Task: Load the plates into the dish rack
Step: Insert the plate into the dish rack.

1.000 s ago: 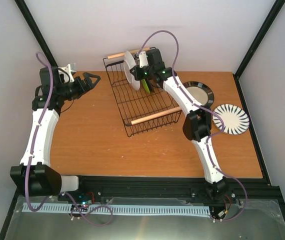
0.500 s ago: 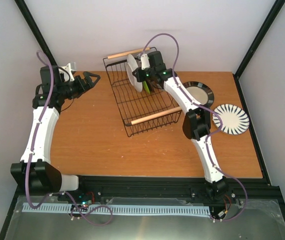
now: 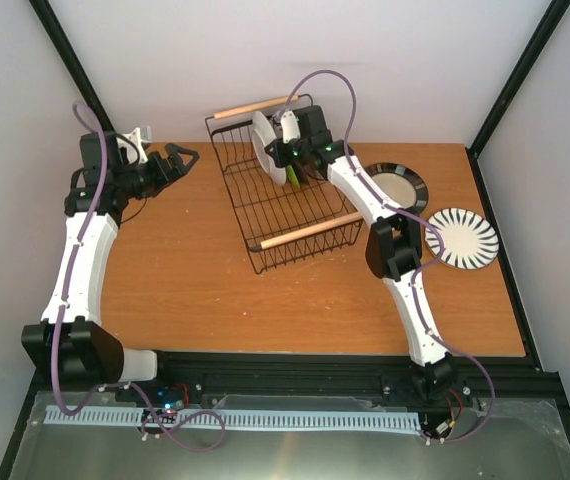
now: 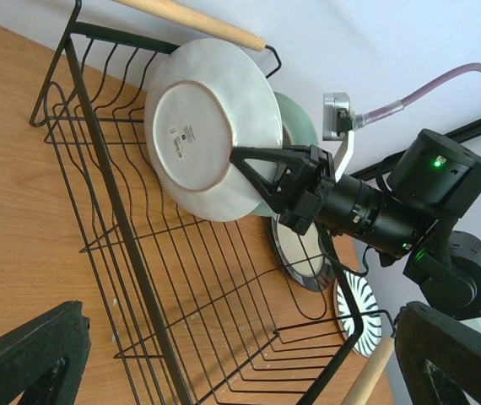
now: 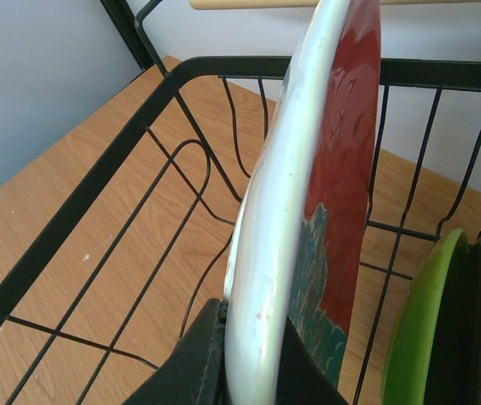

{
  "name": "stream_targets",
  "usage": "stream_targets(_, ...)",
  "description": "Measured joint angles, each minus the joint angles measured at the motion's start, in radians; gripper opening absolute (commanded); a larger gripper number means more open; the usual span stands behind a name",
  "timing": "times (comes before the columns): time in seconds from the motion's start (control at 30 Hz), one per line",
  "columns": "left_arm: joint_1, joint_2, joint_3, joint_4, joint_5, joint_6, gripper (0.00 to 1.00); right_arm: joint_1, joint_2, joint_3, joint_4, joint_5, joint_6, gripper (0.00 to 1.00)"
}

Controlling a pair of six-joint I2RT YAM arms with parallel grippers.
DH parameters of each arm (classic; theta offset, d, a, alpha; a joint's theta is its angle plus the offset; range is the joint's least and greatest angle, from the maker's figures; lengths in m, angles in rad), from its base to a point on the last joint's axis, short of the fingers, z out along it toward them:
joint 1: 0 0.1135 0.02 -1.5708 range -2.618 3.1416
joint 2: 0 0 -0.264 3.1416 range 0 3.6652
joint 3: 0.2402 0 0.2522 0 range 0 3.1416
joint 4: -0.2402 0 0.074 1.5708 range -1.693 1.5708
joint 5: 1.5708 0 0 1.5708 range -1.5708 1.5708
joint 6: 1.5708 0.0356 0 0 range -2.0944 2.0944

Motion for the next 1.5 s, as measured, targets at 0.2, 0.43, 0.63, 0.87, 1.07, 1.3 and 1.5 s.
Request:
stream_targets(0.2, 0.000, 0.000, 0.000, -0.003, 0.000, 0.002, 1.00, -0.001, -0.011, -0.039, 0.024, -0.004, -0.031, 0.03)
stream_targets(0.43, 0.001, 0.000, 0.000, -0.007, 0.000, 0.006, 1.00, -0.001, -0.090, -0.176, 0.016, 0.010, -0.034, 0.03)
stream_targets(0.63, 0.002, 0.000, 0.000, -0.007, 0.000, 0.006, 1.00, -0.002, -0.168, -0.324, 0.085, 0.023, -0.010, 0.03)
stream_targets(0.87, 0.002, 0.000, 0.000, -0.006, 0.007, 0.005, 1.00, -0.002, -0.180, -0.336, 0.088, 0.020, -0.021, 0.19)
stream_targets(1.07, 0.002, 0.000, 0.000, -0.006, 0.012, 0.005, 1.00, -0.002, -0.180, -0.325, 0.093, 0.014, -0.023, 0.26)
stream_targets(1.3, 0.002, 0.000, 0.000, -0.006, 0.013, 0.005, 1.00, -0.002, -0.180, -0.323, 0.095, 0.006, -0.019, 0.33)
stream_targets(1.5, 0.002, 0.000, 0.000, -0.006, 0.016, 0.005, 1.00, -0.002, -0.180, -0.323, 0.096, -0.008, -0.016, 0.43)
